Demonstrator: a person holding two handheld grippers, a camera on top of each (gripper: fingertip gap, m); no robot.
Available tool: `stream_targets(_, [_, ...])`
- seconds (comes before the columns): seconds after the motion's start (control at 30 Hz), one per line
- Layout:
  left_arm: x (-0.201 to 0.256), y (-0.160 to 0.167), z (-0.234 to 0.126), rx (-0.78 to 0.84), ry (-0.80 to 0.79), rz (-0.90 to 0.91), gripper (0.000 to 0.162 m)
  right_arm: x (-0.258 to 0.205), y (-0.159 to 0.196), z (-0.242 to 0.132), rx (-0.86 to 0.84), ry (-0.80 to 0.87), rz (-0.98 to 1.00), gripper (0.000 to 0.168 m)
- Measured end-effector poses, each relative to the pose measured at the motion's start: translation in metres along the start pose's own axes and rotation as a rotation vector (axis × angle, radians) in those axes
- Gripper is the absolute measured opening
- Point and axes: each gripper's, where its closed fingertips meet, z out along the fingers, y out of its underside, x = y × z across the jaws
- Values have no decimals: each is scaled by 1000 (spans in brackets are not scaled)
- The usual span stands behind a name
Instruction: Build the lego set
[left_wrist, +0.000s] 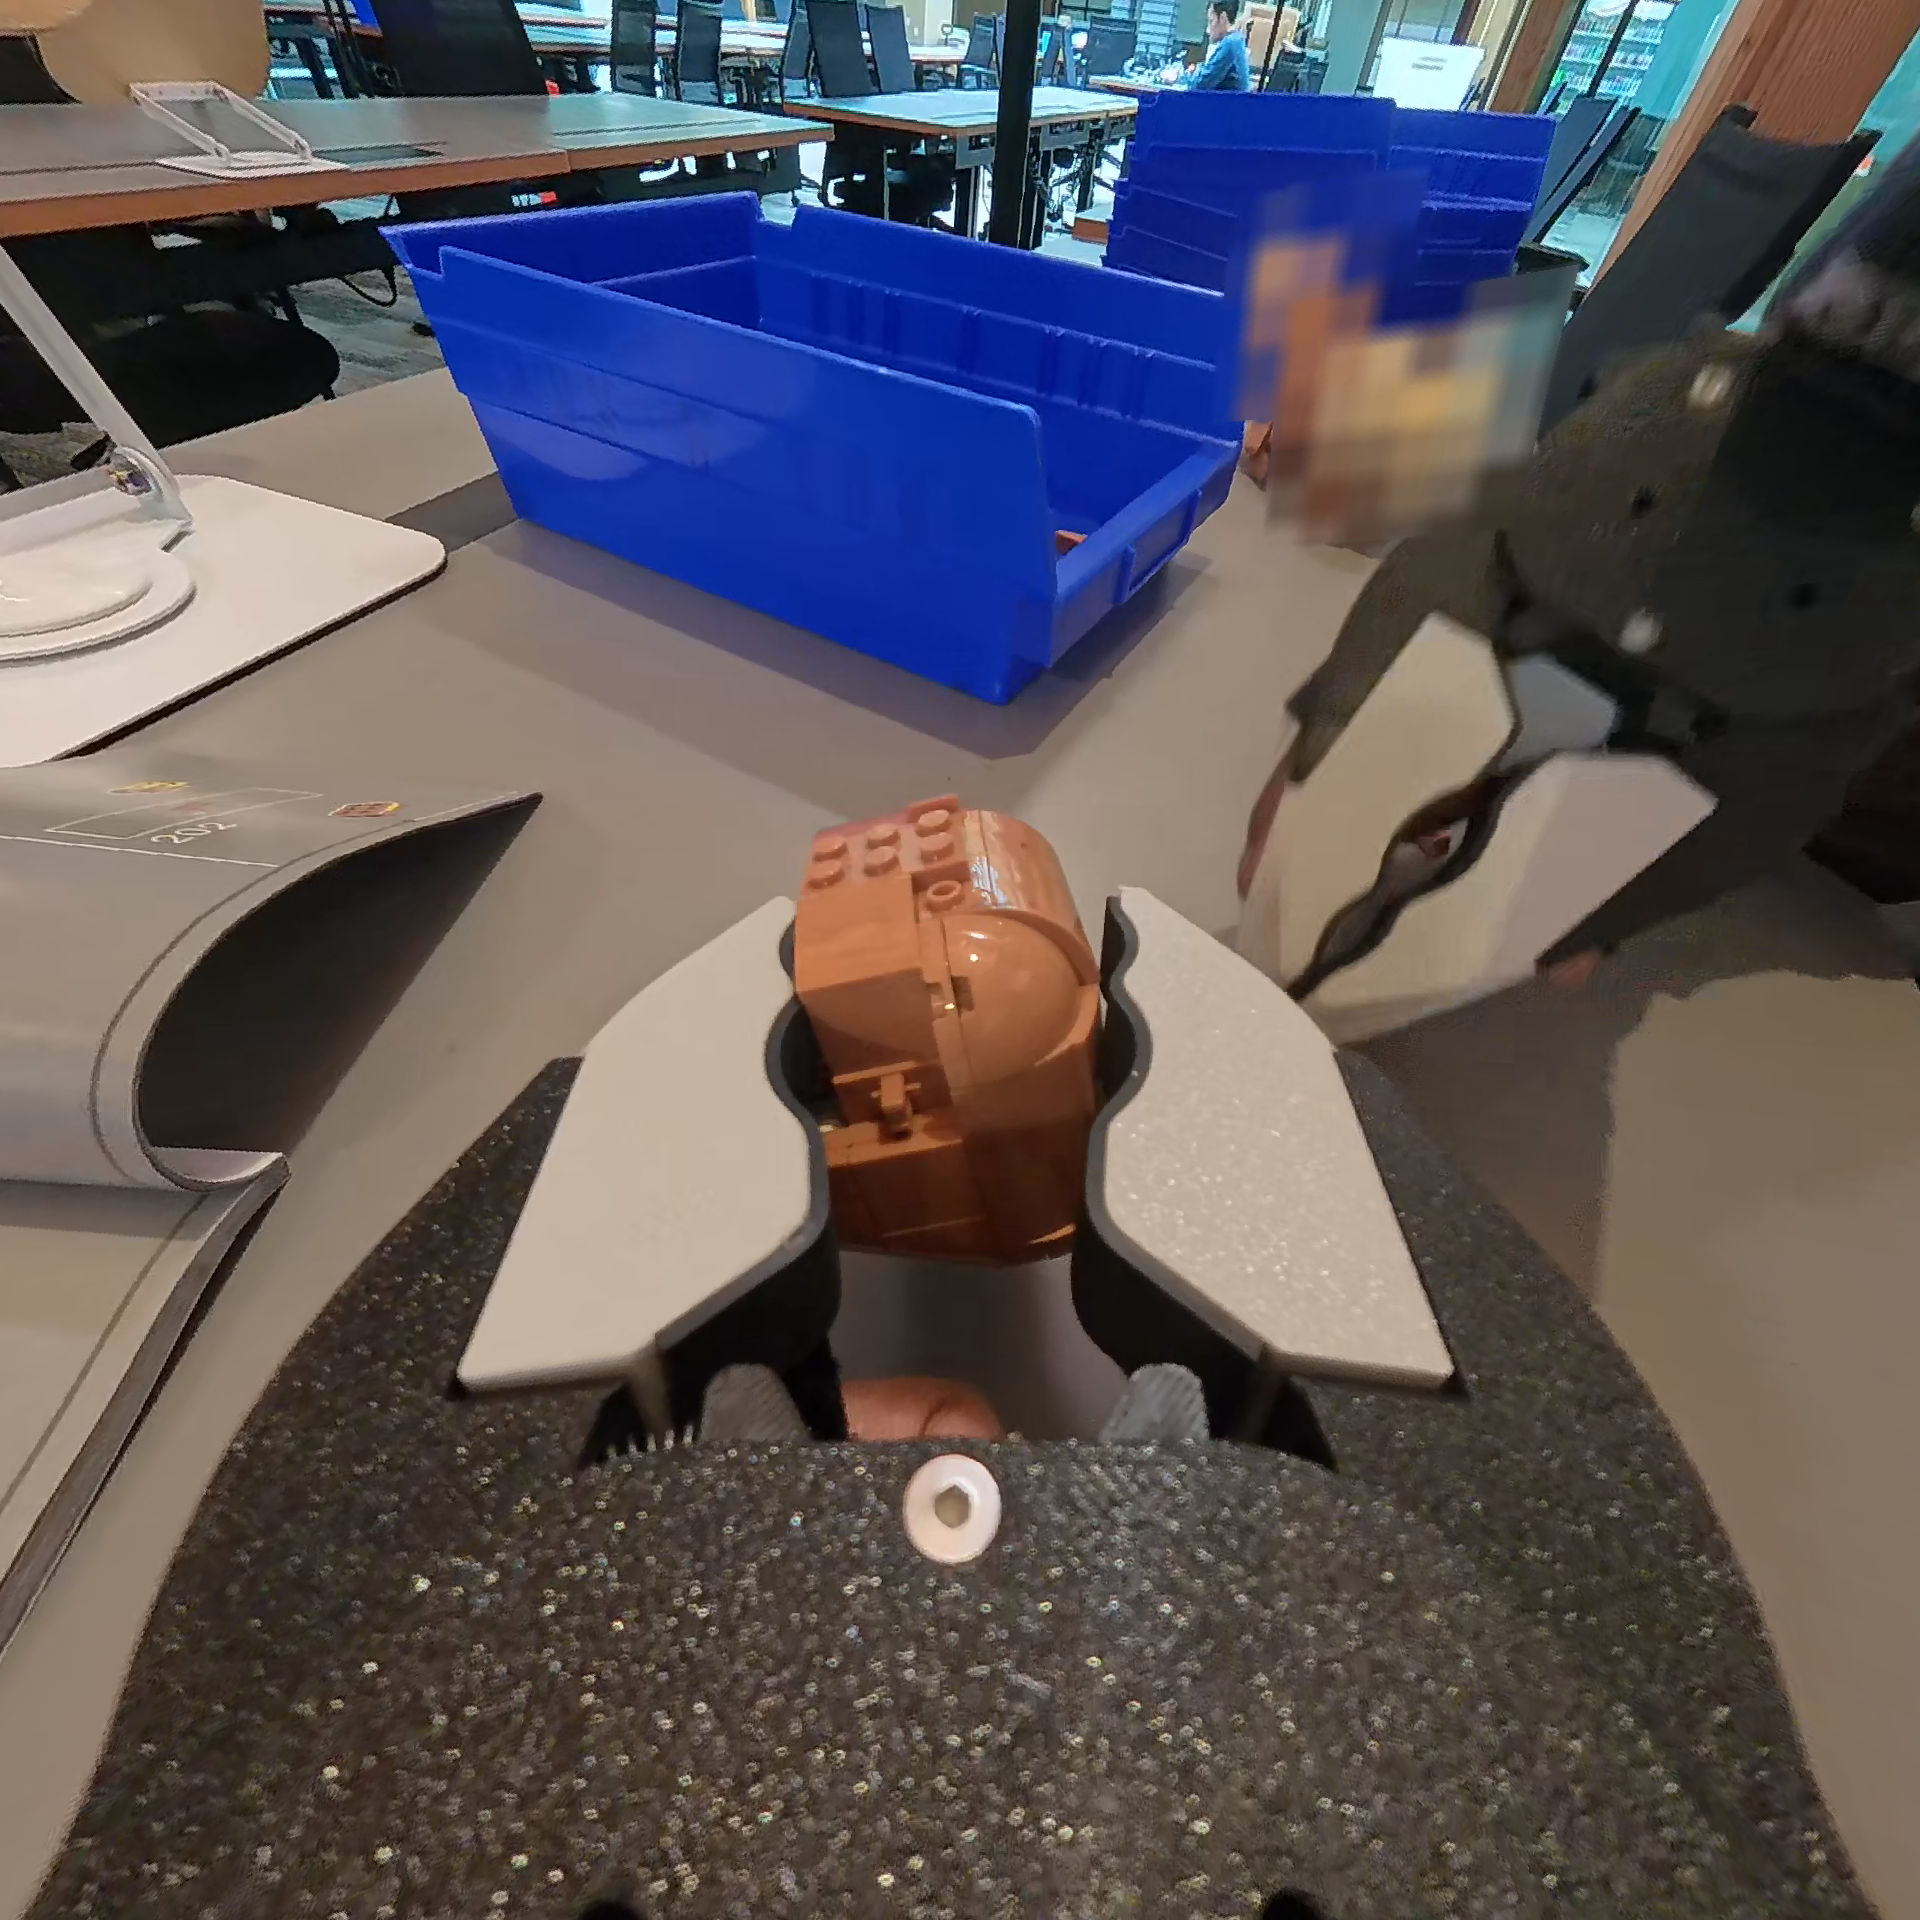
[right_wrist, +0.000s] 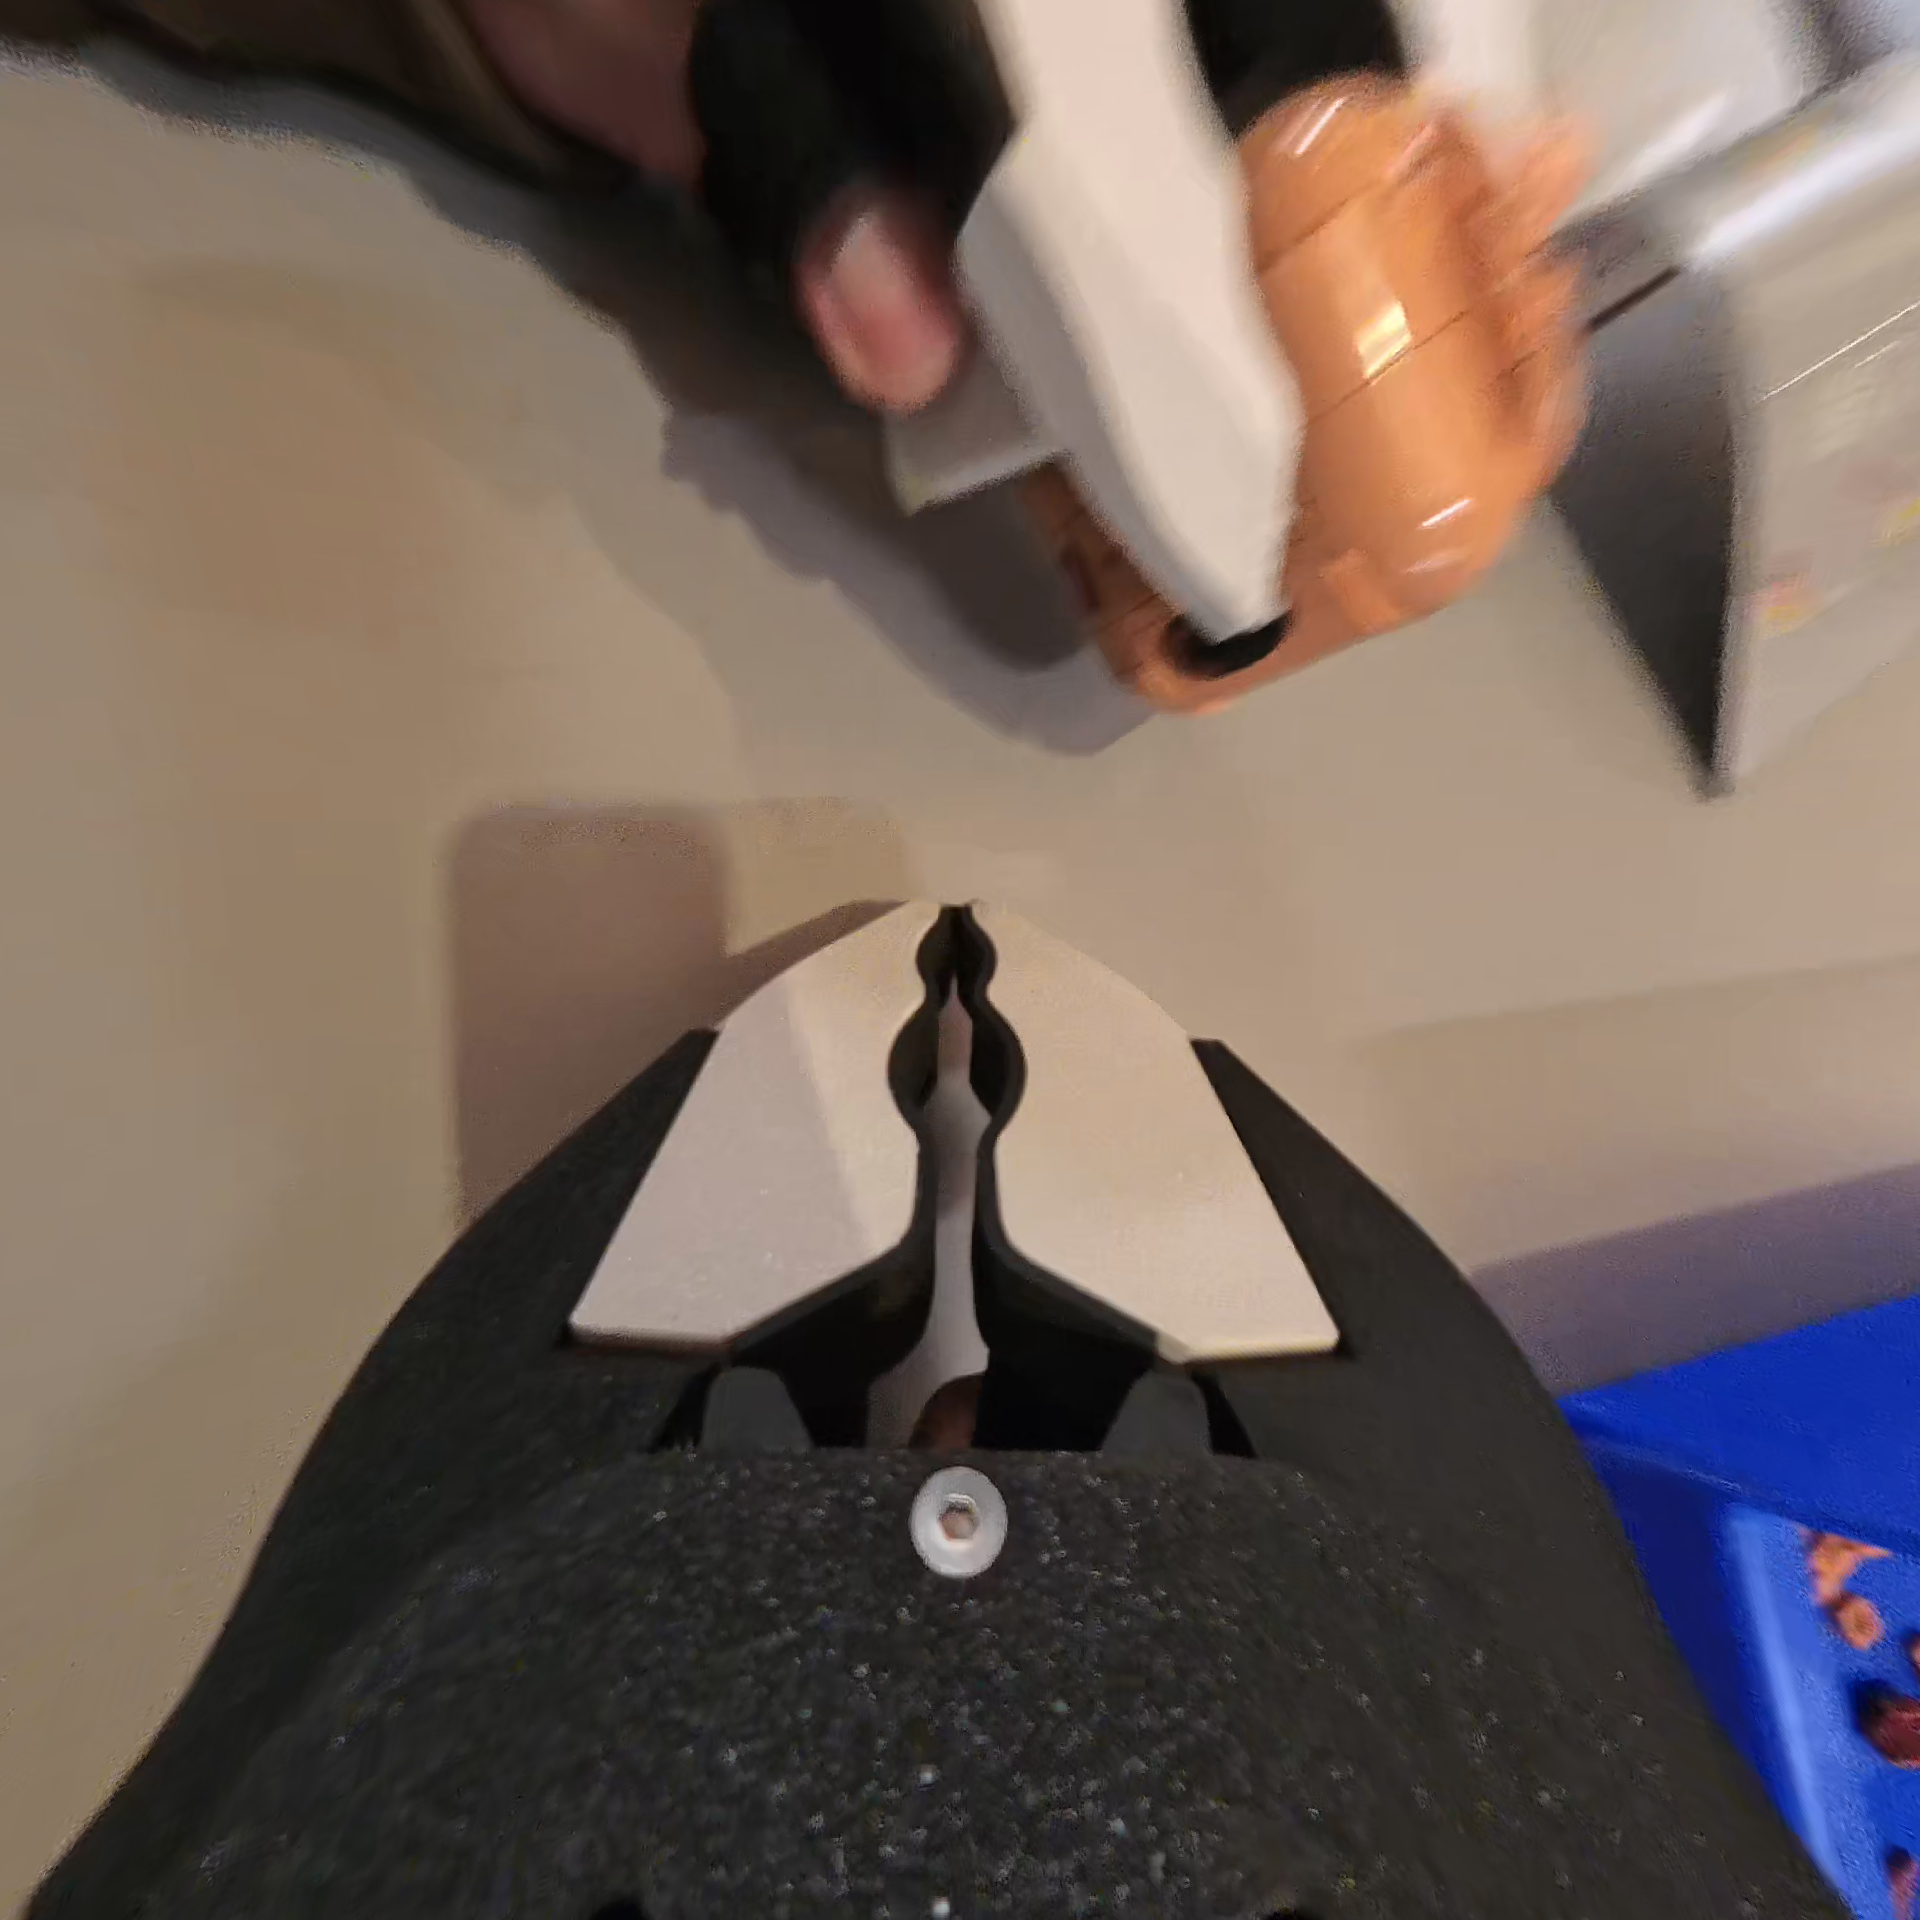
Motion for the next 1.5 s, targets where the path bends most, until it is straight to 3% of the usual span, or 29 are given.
stream_targets(0.1, [0,0,0,0,0,-2,52,13,-23,-23,151,22,35,8])
stream_targets(0.23, [0,0,0,1,-1,-2,52,16,-11,-32,148,7,59,24])
stream_targets(0.73, [-4,-1,-1,7,-12,-12,52,-21,11,14,-50,-117,5,23])
stream_targets(0.9, [-4,-1,-2,9,-12,-15,52,-27,7,18,-61,-153,-16,8])
stream_targets(1.0, [-4,-1,-2,8,-14,-16,52,-8,-3,8,-19,-23,-91,1])
stream_targets(1.17, [-4,-1,-2,8,-14,-17,52,0,-19,-22,94,0,-71,26])
stream_targets(1.5, [-6,-1,-2,12,-20,-23,52,-6,18,-17,-27,-5,-55,23])
